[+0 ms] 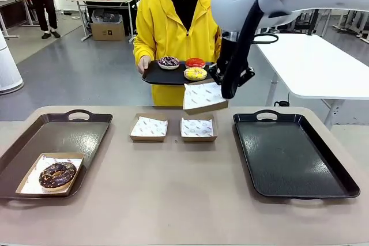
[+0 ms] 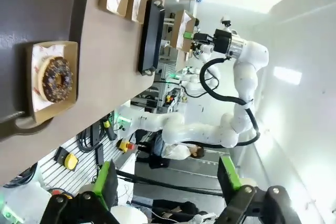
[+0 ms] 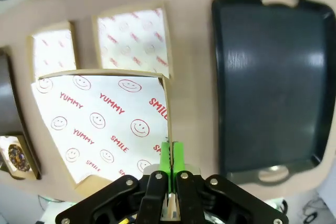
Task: Individually package the donuts and arrange them on the tray.
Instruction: Place the picked Paper togo box on the Handle tray while simultaneously picking up another Paper togo box from the table with the other hand.
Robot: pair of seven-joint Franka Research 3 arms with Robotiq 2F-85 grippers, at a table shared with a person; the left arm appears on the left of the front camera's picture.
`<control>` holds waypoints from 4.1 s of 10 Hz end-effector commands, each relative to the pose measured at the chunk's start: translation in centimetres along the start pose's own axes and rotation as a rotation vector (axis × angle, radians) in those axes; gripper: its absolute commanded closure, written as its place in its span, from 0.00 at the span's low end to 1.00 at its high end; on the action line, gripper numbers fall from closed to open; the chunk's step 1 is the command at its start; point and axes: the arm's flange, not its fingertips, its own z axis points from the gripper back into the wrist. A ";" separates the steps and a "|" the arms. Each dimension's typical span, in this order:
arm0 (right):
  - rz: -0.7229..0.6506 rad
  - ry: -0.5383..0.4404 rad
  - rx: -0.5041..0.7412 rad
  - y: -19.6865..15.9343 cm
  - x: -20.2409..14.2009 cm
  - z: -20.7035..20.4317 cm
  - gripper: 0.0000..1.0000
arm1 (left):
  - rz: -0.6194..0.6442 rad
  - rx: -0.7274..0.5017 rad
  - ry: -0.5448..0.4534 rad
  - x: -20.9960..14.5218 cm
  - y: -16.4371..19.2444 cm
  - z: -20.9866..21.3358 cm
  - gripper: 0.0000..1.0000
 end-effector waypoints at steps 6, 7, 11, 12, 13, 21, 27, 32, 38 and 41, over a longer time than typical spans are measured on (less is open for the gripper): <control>0.025 0.008 0.032 1.7 4.5 -1.5 1.00 | 0.010 -0.007 0.004 0.6 1.1 1.0 0.00; 0.025 0.008 0.032 1.7 4.5 -1.5 1.00 | 0.010 -0.007 0.004 0.6 1.1 1.0 0.00; 0.025 0.008 0.032 1.7 4.5 -1.5 1.00 | 0.010 -0.007 0.004 0.6 1.1 1.0 0.00; 0.025 0.008 0.032 1.7 4.5 -1.5 1.00 | 0.010 -0.007 0.004 0.6 1.1 1.0 0.00; 0.025 0.008 0.032 1.7 4.5 -1.5 1.00 | 0.010 -0.007 0.004 0.6 1.1 1.0 0.00; 0.025 0.008 0.032 1.7 4.5 -1.5 1.00 | 0.010 -0.007 0.004 0.6 1.1 1.0 0.00; 0.025 0.008 0.032 1.7 4.5 -1.5 1.00 | 0.010 -0.007 0.004 0.6 1.1 1.0 0.00; 0.025 0.008 0.032 1.7 4.5 -1.5 1.00 | 0.010 -0.007 0.004 0.6 1.1 1.0 0.00; 0.096 0.026 0.072 -1.1 3.3 -0.6 0.98 | 0.010 -0.007 0.004 0.6 1.1 1.0 0.00; 0.159 0.109 0.071 -4.6 0.8 0.6 0.98 | 0.015 -0.002 0.012 1.1 1.3 1.1 0.00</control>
